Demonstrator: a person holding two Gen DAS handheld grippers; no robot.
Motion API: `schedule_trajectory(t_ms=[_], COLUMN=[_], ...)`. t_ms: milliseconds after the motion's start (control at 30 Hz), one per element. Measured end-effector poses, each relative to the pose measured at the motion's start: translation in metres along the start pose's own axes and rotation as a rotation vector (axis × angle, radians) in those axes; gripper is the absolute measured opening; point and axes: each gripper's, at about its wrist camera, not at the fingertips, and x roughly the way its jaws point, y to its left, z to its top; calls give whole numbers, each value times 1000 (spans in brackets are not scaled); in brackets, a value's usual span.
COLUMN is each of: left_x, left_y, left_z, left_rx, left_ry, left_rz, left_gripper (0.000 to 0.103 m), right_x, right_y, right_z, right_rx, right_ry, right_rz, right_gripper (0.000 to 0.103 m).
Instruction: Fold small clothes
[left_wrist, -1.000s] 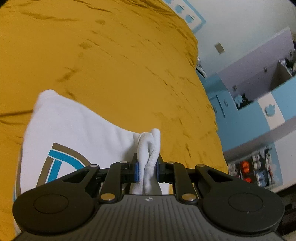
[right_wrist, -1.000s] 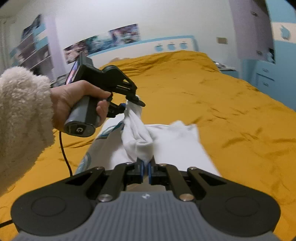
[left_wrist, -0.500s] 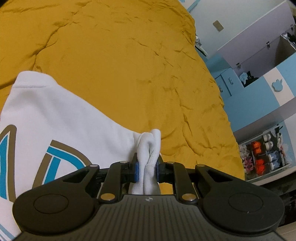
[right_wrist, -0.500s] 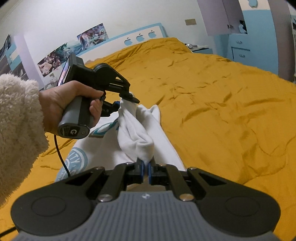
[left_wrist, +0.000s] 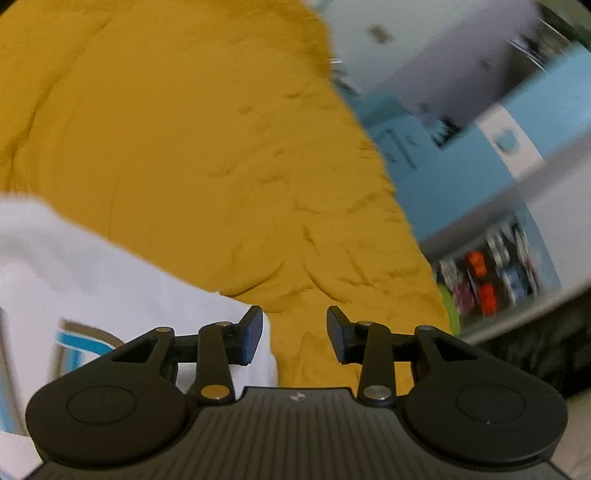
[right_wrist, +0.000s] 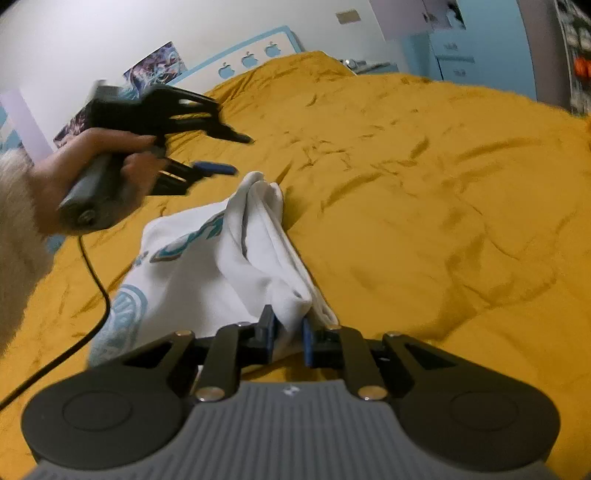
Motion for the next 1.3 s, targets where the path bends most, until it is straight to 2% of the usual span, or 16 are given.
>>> schedule_trajectory(t_ms=[100, 200, 267, 333, 433, 500, 567, 833, 1067, 1300], left_x=[-44, -89, -114, -135, -150, -152, -147, -130, -128, -127], left_y=[-4, 4, 13, 22, 35, 42, 47, 56, 55, 52], left_z=[-21, -55, -79, -104, -133, -148, -157, -173, -180, -189], left_rx=[137, 195, 188, 160, 96, 61, 49, 40, 25, 19], left_ry=[-21, -26, -27, -28, -25, -19, -6, 13, 9, 10], left_rz=[41, 94, 96, 98, 82, 79, 81, 112, 112, 112], left_gripper=[53, 54, 54, 54, 54, 54, 54, 56, 59, 62], right_x=[-9, -3, 10, 31, 68, 90, 111, 144, 148, 164], right_y=[2, 12, 18, 28, 51, 62, 70, 86, 81, 62], right_z=[18, 44, 66, 85, 103, 109, 114, 107, 106, 121], right_rx=[-26, -111, -129, -180, -303, -360, -401, -483, -443, -270], right_ry=[-33, -92, -89, -75, -64, -57, -29, 12, 15, 37], right_rz=[18, -4, 8, 34, -26, -67, -98, -104, -101, -6], right_gripper=[18, 18, 19, 30, 34, 39, 40, 44, 54, 56])
